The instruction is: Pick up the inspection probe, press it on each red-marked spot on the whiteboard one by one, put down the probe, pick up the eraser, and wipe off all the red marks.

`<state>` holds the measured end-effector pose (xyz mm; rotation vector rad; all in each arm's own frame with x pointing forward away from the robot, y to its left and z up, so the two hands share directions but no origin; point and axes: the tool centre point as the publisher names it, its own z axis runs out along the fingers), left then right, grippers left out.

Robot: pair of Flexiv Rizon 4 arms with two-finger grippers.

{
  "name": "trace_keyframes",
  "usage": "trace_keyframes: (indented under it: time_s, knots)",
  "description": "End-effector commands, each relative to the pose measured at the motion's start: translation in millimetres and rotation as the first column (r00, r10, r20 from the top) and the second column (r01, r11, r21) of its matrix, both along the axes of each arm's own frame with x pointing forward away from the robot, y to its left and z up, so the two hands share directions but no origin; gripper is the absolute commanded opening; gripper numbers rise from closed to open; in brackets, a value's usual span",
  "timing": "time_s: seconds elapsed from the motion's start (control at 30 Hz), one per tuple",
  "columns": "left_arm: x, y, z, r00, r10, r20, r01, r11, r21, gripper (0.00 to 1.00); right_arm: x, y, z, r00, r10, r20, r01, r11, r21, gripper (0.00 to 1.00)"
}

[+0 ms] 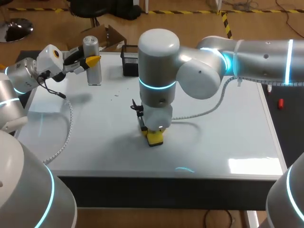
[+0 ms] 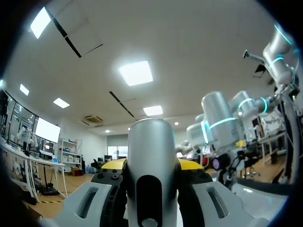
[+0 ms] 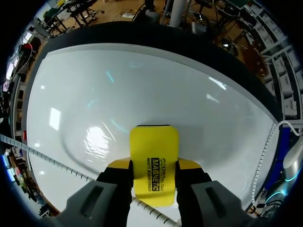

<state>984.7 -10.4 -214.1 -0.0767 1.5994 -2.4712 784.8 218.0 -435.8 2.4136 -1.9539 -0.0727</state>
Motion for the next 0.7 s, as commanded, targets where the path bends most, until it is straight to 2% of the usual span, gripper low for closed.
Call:
trace_keyframes:
  time_s: [0.03, 0.4, 0.7]
  knots:
    - [-0.5, 0, 0.9, 1.0, 0.001, 0.002, -0.001, 1.0, 0.0, 0.0, -1.4, -13, -25, 1.0, -0.012, -0.002, 0.012, 1.0, -0.007, 0.0]
    - [-0.5, 0, 0.9, 1.0, 0.001, 0.002, -0.001, 1.0, 0.0, 0.0, -6.3, -51, -39, 0.998, -0.066, -0.009, 0.066, 0.995, -0.073, 0.0]
    - [-0.5, 0, 0.9, 1.0, 0.001, 0.002, -0.001, 1.0, 0.0, 0.0, -7.7, -68, -42, 0.995, -0.098, -0.016, 0.096, 0.992, -0.084, 0.0]
